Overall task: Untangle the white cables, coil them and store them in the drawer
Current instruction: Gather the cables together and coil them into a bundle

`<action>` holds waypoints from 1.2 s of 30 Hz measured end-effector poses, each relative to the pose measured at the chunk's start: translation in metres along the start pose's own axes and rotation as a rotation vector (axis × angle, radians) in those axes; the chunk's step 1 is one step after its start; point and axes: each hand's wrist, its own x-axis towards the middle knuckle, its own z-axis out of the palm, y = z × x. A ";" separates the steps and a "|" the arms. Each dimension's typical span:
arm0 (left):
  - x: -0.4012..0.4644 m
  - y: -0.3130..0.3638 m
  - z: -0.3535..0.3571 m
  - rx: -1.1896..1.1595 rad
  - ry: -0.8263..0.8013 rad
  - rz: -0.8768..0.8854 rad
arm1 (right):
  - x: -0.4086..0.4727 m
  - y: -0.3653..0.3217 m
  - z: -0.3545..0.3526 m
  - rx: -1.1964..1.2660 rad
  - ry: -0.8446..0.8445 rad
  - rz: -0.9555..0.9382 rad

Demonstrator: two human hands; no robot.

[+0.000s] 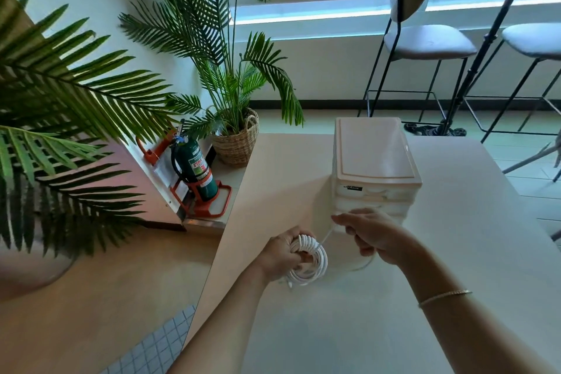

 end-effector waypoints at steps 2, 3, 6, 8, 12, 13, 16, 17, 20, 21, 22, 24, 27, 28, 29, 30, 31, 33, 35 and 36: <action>-0.004 -0.007 -0.005 0.048 0.000 -0.018 | 0.002 -0.001 -0.003 -0.069 0.024 -0.042; -0.005 -0.011 -0.007 0.043 0.006 -0.034 | 0.004 -0.001 -0.004 -0.140 0.053 -0.066; -0.010 -0.011 -0.008 -0.039 -0.059 -0.088 | 0.009 0.001 -0.005 -0.350 0.210 -0.165; -0.013 -0.005 -0.008 -0.152 -0.132 -0.108 | 0.013 0.003 -0.005 -0.388 0.320 -0.209; -0.016 0.011 -0.005 -0.341 -0.225 -0.090 | 0.022 0.015 -0.007 -0.346 0.423 -0.208; -0.016 0.014 -0.004 -0.359 -0.239 -0.085 | 0.025 0.019 -0.007 -0.342 0.428 -0.200; -0.016 0.022 0.000 -0.406 -0.246 -0.076 | 0.033 0.031 -0.002 -0.287 0.404 -0.167; -0.015 0.025 0.001 -0.425 -0.243 -0.069 | 0.035 0.035 0.001 -0.262 0.390 -0.152; -0.013 0.034 0.003 -0.478 -0.242 -0.044 | 0.035 0.045 0.011 -0.228 0.320 -0.068; -0.013 0.037 0.004 -0.491 -0.237 -0.033 | 0.035 0.048 0.014 -0.226 0.288 -0.037; -0.012 0.040 0.006 -0.501 -0.226 -0.023 | 0.034 0.050 0.018 -0.243 0.255 -0.014; -0.011 0.043 0.009 -0.510 -0.195 -0.007 | 0.034 0.052 0.023 -0.316 0.189 0.011; -0.009 0.042 0.012 -0.518 -0.197 0.003 | 0.031 0.047 0.023 -0.357 0.082 0.061; -0.009 0.042 0.012 -0.520 -0.201 -0.001 | 0.031 0.047 0.022 -0.367 0.046 0.091; -0.009 0.041 0.013 -0.519 -0.204 -0.007 | 0.032 0.048 0.022 -0.376 0.020 0.119; -0.008 0.040 0.014 -0.510 -0.202 -0.011 | 0.035 0.049 0.021 -0.377 0.009 0.144; -0.007 0.040 0.014 -0.504 -0.194 -0.014 | 0.036 0.051 0.020 -0.373 0.003 0.166; -0.004 0.039 0.016 -0.513 -0.167 -0.019 | 0.039 0.056 0.020 -0.407 -0.011 0.179; -0.001 0.040 0.015 -0.526 -0.109 -0.038 | 0.040 0.059 0.018 -0.418 0.001 0.157; 0.001 0.040 0.014 -0.515 -0.071 -0.044 | 0.040 0.059 0.017 -0.413 0.023 0.130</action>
